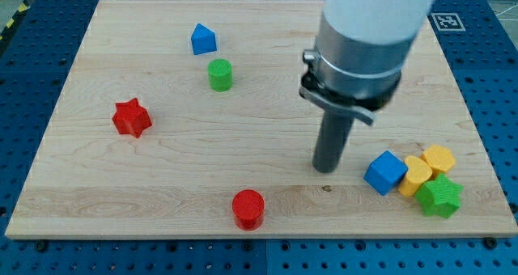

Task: Move your arm closer to the blue triangle

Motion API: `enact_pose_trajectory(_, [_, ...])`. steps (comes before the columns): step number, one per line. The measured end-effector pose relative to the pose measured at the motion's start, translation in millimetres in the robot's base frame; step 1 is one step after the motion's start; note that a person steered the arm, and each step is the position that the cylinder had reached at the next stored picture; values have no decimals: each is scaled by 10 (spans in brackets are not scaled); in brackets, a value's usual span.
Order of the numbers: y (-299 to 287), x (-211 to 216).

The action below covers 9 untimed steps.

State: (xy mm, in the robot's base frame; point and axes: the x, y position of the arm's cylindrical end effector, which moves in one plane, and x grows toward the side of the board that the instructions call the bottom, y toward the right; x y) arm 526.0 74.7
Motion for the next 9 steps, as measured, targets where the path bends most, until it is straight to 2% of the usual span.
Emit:
enact_pose_trajectory(2, [-42,-933])
enact_pose_trajectory(4, [-128,-998])
enact_pose_trajectory(5, [-156,-1411])
enact_pose_trajectory(7, [-241,-2559])
enact_pose_trajectory(8, [-549,-2829])
enact_pose_trajectory(9, [-1099,-3103])
